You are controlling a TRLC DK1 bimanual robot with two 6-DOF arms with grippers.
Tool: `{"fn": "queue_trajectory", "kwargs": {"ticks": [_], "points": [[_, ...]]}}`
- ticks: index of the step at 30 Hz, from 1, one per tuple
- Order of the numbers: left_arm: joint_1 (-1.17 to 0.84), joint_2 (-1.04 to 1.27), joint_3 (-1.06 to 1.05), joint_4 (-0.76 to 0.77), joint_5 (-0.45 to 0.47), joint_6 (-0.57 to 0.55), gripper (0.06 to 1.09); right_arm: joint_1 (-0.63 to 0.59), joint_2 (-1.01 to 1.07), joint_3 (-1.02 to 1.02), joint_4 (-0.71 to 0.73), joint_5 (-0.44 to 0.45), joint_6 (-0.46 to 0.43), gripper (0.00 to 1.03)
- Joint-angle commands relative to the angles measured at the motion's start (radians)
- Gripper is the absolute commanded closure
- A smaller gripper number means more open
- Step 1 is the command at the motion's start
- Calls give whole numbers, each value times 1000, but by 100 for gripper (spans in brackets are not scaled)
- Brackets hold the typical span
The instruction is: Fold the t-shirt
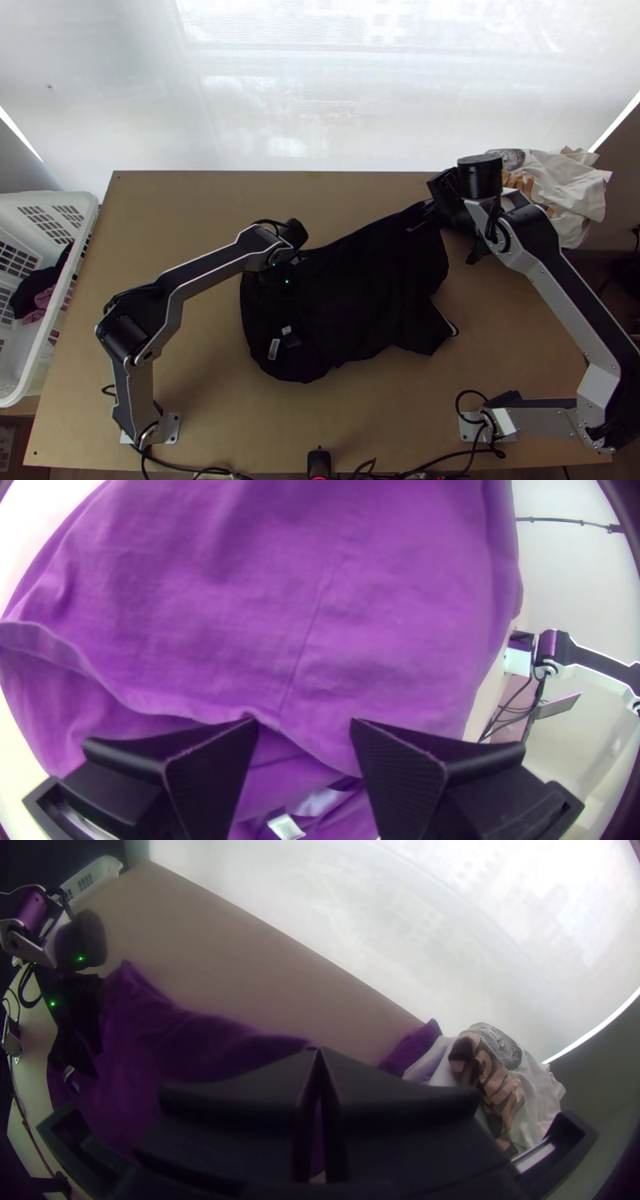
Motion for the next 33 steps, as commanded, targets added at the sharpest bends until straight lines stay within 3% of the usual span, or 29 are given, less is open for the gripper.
{"fn": "queue_trajectory", "kwargs": {"ticks": [1,11,23,33], "points": [[-6,23,12,20,-1,-10,53,-3,-14,-14,0,-1,1,100],[4,20,6,41,-4,-8,105,-10,-34,-24,0,-1,1,100],[226,-256,58,23,-6,-5,105,-33,-60,121,-42,2,1,100],[441,-452,301,8,-7,52,105,-18,-68,366,-186,13,-13,100]]}}
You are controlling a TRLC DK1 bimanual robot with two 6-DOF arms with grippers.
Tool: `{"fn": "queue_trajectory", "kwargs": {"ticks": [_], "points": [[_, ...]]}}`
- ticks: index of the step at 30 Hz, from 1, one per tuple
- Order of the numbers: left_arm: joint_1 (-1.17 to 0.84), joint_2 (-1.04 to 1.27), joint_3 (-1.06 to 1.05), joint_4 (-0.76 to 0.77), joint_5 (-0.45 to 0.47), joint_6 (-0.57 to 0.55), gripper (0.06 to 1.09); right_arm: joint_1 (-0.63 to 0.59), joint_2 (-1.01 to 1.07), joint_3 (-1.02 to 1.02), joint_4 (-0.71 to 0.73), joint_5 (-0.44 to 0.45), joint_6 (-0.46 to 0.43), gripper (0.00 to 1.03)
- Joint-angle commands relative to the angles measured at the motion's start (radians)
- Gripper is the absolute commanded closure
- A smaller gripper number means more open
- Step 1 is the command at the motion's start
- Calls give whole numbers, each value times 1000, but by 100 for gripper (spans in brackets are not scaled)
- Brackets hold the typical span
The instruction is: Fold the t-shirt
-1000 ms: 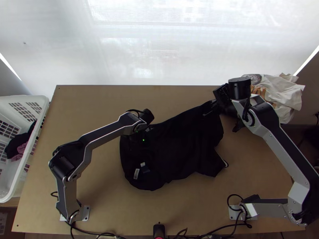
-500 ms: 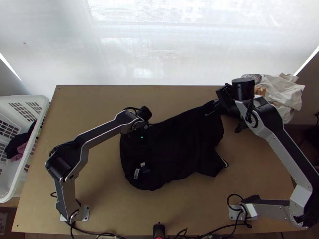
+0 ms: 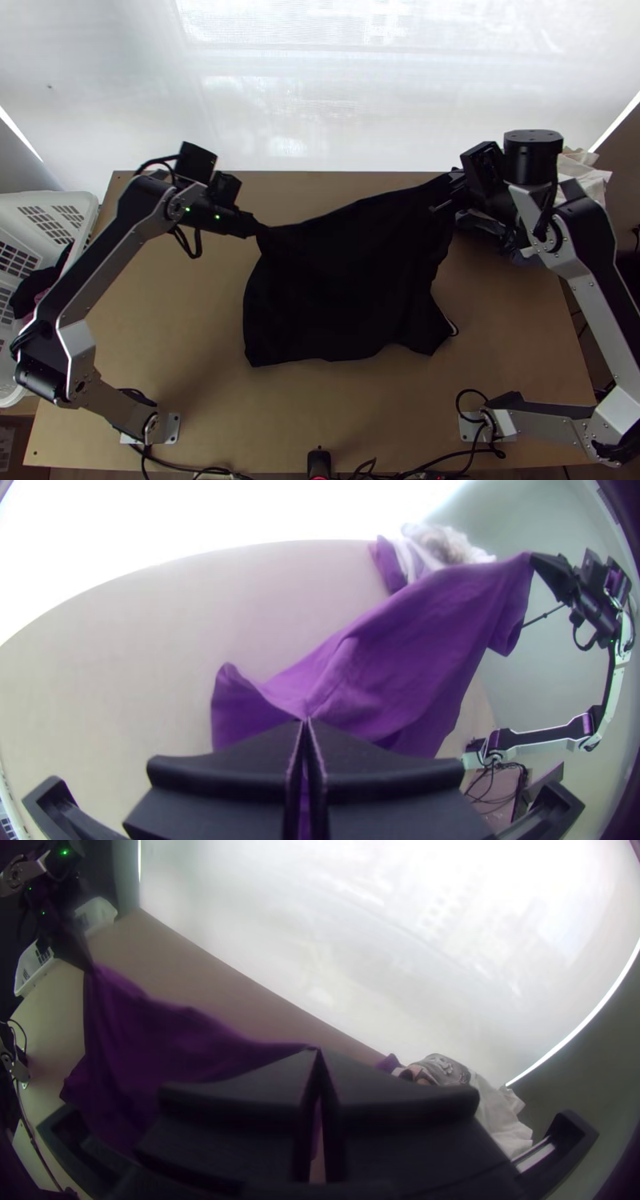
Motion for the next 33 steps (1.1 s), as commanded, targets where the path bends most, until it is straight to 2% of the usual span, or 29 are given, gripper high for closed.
{"fn": "queue_trajectory", "kwargs": {"ticks": [1,13,19,24,28,33], "points": [[135,-138,175,-6,-2,47,105,14,-2,186,-94,13,-19,100],[138,-251,445,-66,-60,90,105,89,-7,462,-214,77,-91,100],[192,-289,580,-81,-115,96,105,175,-9,597,-263,159,-152,100],[203,-369,591,-70,-203,133,105,269,-56,606,-263,254,-246,100],[218,-429,591,-52,-255,139,105,281,-96,606,-261,272,-306,100],[252,-503,591,-15,-259,140,105,290,-150,609,-252,278,-372,100]]}}
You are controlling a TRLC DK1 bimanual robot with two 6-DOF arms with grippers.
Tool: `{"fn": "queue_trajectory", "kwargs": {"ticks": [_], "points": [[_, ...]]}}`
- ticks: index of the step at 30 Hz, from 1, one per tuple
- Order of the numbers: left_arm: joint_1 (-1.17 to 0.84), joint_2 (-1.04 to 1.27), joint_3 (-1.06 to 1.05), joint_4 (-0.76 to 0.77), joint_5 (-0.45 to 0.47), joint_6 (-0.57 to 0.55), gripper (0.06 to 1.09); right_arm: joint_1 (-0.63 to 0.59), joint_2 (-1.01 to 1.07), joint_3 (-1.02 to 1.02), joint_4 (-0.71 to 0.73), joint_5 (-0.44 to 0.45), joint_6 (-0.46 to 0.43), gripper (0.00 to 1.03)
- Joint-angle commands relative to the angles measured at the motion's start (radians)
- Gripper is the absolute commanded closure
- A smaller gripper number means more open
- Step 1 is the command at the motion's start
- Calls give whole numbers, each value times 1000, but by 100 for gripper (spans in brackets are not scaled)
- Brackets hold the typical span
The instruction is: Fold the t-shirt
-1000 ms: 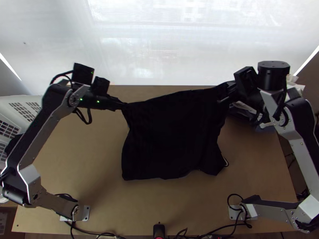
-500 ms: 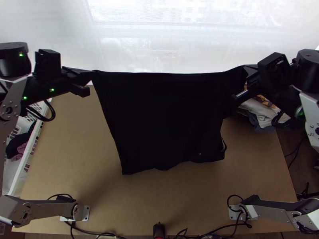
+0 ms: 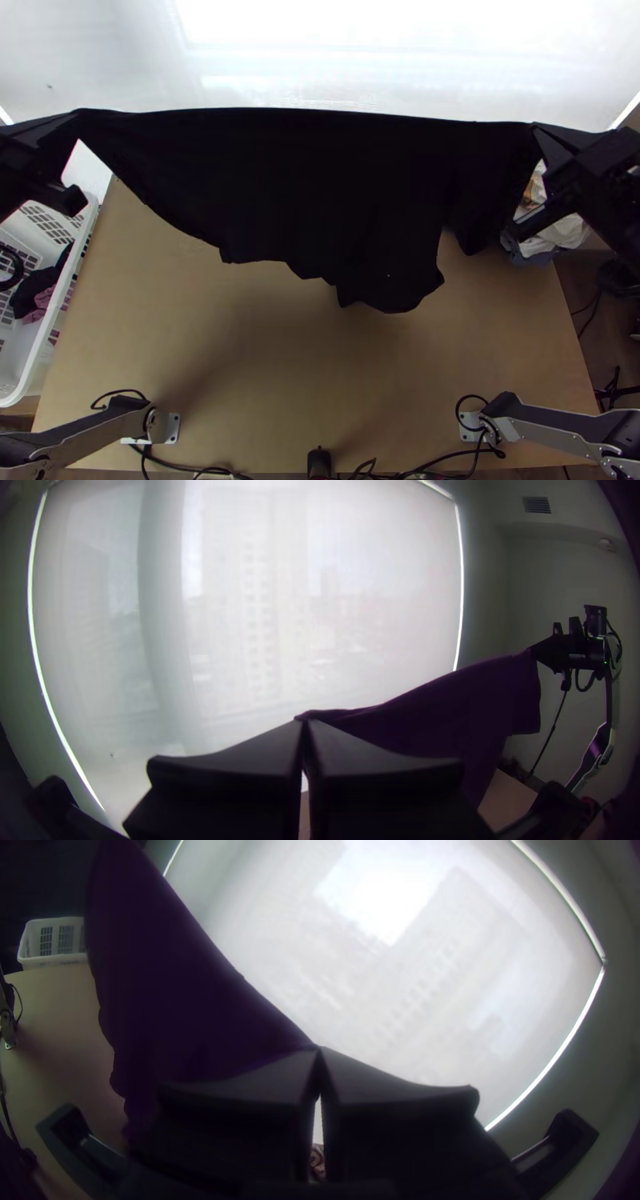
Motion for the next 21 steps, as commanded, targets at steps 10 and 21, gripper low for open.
{"fn": "queue_trajectory", "kwargs": {"ticks": [10,21], "points": [[61,-215,12,4,-36,28,105,36,-153,74,-52,28,-105,100],[66,-259,-14,-191,21,25,105,35,-262,8,-209,16,-25,100]]}}
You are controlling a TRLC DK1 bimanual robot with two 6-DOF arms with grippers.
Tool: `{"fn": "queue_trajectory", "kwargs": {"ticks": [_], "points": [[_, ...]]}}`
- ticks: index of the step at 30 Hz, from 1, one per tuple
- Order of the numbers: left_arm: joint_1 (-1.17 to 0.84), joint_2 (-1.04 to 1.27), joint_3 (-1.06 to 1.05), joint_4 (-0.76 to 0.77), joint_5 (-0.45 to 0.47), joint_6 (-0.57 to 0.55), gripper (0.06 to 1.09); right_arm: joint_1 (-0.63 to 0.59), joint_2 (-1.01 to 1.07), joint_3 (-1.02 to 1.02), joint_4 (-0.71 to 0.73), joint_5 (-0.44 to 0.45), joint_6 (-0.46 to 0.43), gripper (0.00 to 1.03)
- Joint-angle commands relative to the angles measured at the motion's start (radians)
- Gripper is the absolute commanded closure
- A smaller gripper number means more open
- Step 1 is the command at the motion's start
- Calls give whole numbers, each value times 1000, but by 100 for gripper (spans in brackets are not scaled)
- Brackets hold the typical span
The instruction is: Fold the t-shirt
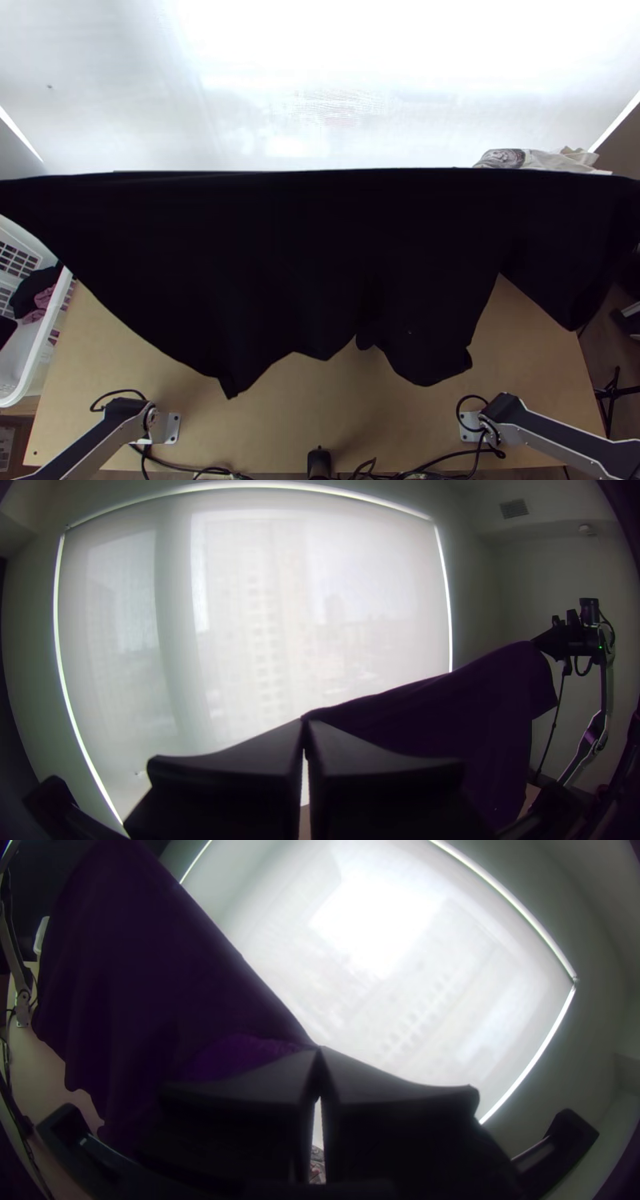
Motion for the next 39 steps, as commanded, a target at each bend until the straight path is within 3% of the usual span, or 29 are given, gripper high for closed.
{"fn": "queue_trajectory", "kwargs": {"ticks": [1,4,10,14,18,21,30,39], "points": [[4,-23,-39,-108,53,-21,105,1,-57,-81,-61,-9,83,100],[4,-15,-139,-113,76,-58,105,17,-71,-212,-12,-18,149,100],[-2,-13,-432,27,99,-96,105,27,-103,-574,222,-31,170,100],[-9,10,-629,185,96,-116,105,-22,-98,-779,395,-107,136,100],[-17,63,-760,324,86,-116,105,-159,-58,-942,545,-261,116,100],[-26,123,-817,403,68,-106,105,-237,7,-1015,648,-324,112,100],[-34,353,-873,608,19,-63,105,-371,336,-997,863,-403,107,100],[-8,636,-784,769,-23,-35,105,-383,702,-716,889,-405,138,100]]}}
